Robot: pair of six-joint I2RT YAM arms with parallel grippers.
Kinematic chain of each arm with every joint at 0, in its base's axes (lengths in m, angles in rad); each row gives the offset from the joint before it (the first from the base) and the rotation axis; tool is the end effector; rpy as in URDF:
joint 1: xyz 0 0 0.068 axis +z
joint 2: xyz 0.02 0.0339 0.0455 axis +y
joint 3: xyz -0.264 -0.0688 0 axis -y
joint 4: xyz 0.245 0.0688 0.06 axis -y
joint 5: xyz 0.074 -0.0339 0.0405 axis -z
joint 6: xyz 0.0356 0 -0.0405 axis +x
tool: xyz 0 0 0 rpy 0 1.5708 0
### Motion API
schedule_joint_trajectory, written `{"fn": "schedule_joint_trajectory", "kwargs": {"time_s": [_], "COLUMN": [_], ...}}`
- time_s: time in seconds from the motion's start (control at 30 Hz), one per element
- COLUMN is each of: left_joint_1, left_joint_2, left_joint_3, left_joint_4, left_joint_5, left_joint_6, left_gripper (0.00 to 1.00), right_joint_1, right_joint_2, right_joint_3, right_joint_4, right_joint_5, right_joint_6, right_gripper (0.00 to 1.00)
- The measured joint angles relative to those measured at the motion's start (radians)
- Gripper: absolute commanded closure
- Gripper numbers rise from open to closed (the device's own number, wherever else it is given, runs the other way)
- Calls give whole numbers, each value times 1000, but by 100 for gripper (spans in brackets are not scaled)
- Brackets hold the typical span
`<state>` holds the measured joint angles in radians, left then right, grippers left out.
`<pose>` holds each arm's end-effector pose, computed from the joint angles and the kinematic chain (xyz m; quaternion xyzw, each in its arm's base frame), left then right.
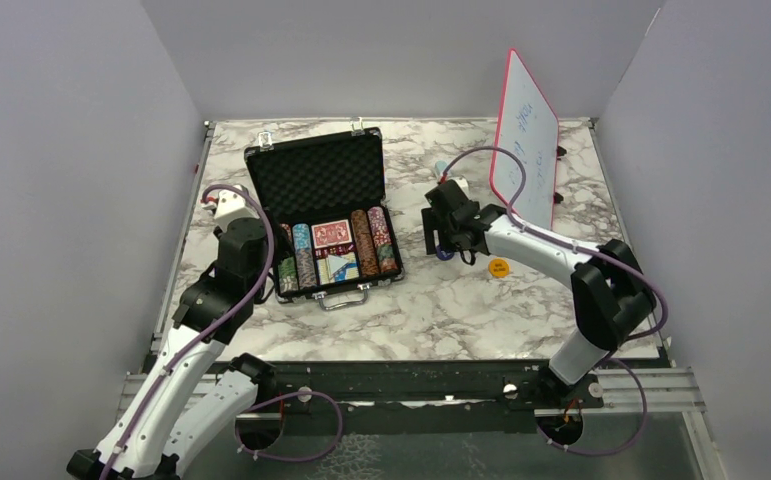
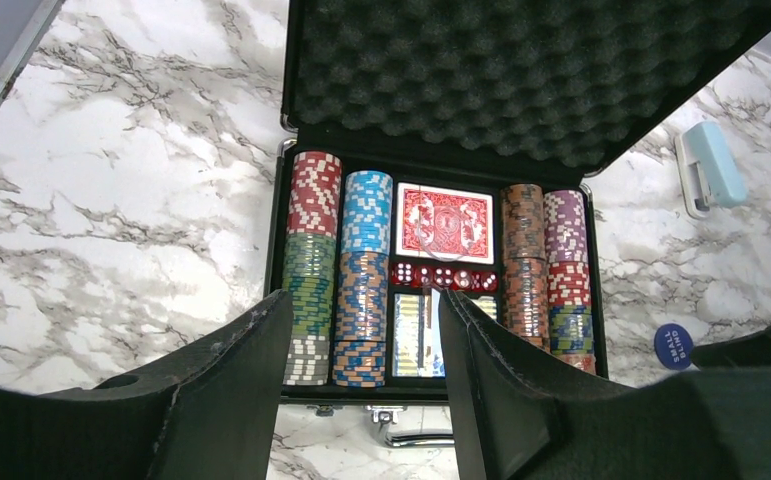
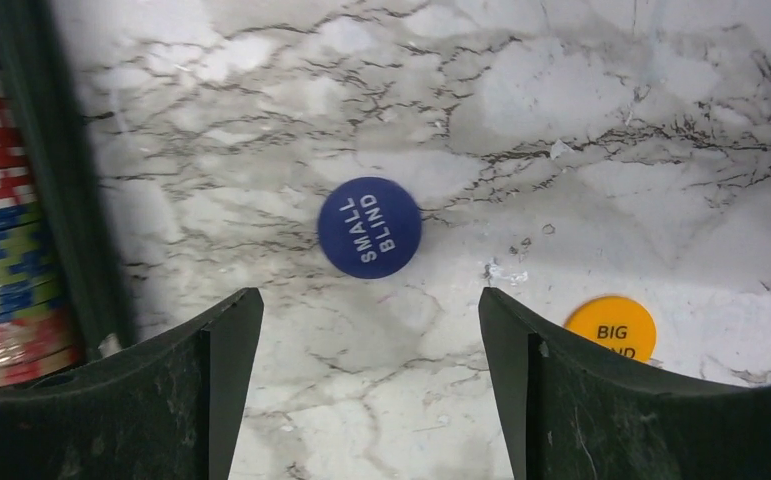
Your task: Pack up texas hold em set
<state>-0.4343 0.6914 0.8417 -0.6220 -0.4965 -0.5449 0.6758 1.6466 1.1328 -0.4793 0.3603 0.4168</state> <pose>0.1375 -0.0451 0.3300 -0.1738 0.8183 -0.0532 0.5453 0.2743 0.2038 0.2187 -0.0712 0.9418 -0.0012 0.3287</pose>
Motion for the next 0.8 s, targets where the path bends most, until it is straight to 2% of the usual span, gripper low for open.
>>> {"fn": "schedule_joint_trajectory", "kwargs": {"time_s": [0.17, 0.57, 0.8], "left_joint_1": [0, 0, 0], "left_joint_2": [-8, -16, -11], "left_joint_3": [-10, -16, -20], "left_joint_4": [2, 7, 15], "left_joint_5": [10, 24, 36], "left_joint_6": [0, -12, -14], "left_gripper": [41, 41, 41], "right_joint_1": [-56, -80, -84], "right_joint_2": [66, 165, 183], "right_joint_3": [-12, -10, 3], "right_joint_4": [25, 69, 83], "right_joint_5": [-66, -159, -169], "right_joint_6": [-26, -60, -61], "right_gripper": [19, 25, 38]}}
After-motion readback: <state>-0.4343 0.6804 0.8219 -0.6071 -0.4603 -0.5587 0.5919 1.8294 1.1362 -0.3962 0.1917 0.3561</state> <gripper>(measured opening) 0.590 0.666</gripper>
